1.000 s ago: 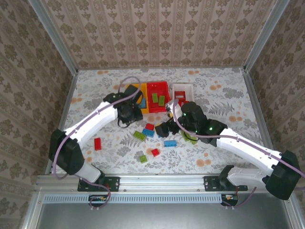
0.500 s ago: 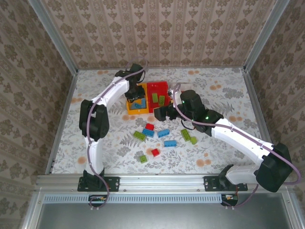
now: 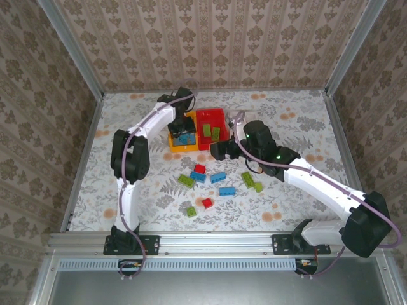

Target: Sort the legos into containers by color

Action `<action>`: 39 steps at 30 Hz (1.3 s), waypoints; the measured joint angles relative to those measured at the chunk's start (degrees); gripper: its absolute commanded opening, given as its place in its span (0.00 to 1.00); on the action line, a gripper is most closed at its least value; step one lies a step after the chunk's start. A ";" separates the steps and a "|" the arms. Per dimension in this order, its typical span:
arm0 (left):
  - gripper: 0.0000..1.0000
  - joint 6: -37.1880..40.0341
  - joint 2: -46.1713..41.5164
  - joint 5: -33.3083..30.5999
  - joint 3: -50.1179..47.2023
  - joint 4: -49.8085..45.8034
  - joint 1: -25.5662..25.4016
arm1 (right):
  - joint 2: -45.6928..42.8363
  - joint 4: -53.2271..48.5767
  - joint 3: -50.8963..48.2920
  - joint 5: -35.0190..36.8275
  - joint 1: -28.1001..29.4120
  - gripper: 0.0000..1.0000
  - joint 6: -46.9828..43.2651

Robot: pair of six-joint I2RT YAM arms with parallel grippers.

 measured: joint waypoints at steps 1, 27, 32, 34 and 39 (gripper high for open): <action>0.57 0.00 -0.26 0.00 -0.02 0.00 -0.02 | -0.59 -0.79 -0.44 0.57 -0.20 0.98 -0.02; 0.66 2.38 -50.36 7.37 -49.57 24.24 -24.28 | 16.57 -24.87 -4.55 8.50 -4.37 0.77 0.63; 0.66 1.22 -53.57 6.19 -50.95 24.70 -24.79 | 20.90 -25.57 -2.91 8.55 -4.37 0.62 0.87; 0.66 0.96 -53.90 5.68 -50.95 24.98 -24.79 | 21.90 -25.70 -2.43 8.55 -4.37 0.55 0.83; 0.66 0.33 -53.90 4.26 -50.93 25.09 -24.90 | 22.99 -25.42 -2.14 8.55 -4.37 0.33 0.90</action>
